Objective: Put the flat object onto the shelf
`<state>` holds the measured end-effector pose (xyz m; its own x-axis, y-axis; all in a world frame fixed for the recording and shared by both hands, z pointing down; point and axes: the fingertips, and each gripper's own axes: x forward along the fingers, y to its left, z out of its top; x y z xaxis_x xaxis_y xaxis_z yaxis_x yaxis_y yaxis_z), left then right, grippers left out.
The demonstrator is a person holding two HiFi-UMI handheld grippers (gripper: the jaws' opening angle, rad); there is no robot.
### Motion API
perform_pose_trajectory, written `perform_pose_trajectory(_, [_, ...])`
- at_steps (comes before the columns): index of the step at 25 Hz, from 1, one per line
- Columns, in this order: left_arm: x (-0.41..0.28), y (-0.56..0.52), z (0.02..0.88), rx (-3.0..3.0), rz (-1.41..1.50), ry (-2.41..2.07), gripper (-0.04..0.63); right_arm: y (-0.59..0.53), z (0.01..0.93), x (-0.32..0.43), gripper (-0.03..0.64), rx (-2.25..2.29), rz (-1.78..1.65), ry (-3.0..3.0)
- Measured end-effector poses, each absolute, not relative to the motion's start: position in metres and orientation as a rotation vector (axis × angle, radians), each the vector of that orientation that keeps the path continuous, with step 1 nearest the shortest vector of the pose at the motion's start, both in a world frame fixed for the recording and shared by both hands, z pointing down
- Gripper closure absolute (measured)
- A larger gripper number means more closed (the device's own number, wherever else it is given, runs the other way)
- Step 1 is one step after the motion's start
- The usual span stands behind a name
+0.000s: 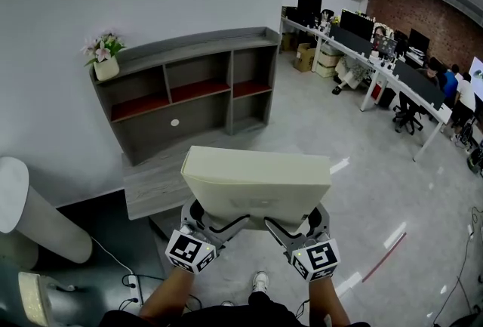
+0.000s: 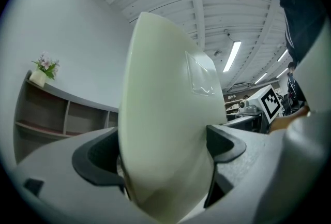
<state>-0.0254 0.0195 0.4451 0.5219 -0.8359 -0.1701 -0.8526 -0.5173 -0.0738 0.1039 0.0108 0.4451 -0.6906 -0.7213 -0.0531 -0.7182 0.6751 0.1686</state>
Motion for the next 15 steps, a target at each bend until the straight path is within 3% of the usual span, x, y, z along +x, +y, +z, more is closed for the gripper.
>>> perform_pose_trajectory(15, [0.015, -0.087, 0.442, -2.602, 0.171, 1.527, 0.077, -0.100, 0.441, 0.146, 0.147, 1.199, -0.259, -2.933])
